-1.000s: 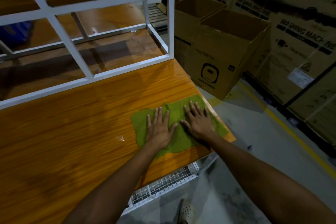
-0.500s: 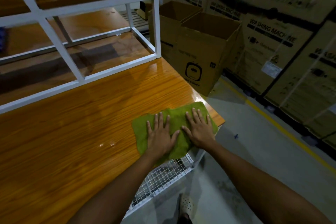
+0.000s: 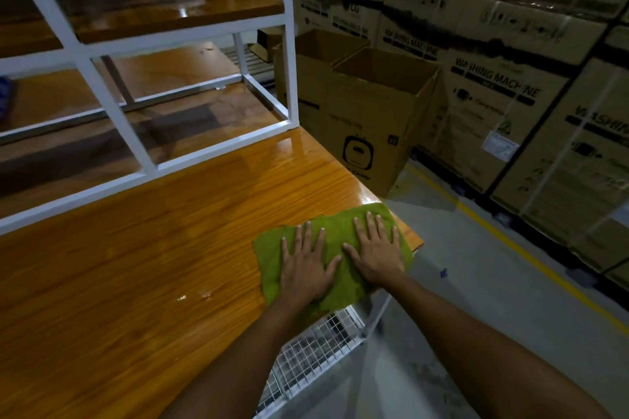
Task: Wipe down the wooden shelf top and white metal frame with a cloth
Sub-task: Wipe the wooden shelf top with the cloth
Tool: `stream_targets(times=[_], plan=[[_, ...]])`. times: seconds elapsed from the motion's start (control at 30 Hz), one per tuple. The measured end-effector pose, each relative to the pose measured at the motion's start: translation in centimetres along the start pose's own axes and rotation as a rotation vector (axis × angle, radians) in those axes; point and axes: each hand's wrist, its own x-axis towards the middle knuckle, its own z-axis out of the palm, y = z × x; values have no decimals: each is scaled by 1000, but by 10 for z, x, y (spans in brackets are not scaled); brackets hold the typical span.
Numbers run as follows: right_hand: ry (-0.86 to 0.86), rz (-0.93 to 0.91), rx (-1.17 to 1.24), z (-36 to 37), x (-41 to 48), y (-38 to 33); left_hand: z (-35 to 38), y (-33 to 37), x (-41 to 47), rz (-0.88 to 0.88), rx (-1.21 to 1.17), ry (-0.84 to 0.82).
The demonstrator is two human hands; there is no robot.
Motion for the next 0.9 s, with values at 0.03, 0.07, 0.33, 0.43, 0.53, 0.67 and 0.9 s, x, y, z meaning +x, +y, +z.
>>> stream_targets(times=[0.03, 0.07, 0.33, 0.43, 0.53, 0.67, 0.9], plan=[[1, -15, -7, 0, 2, -1, 1, 0, -1, -9, 0, 3], [1, -37, -14, 0, 3, -2, 1, -1, -3, -21, -1, 7], [23, -215, -5, 7, -20, 6, 7, 12, -37, -138, 23, 13], [25, -209, 17, 6, -27, 22, 7, 32, -41, -153, 31, -1], [49, -161, 53, 2, -29, 42, 8, 56, -33, -137, 41, -5], [31, -100, 35, -7, -16, 68, 11, 79, -5, -66, 41, 5], [26, -56, 31, -7, 25, 58, 10, 63, 36, 0, 17, 30]])
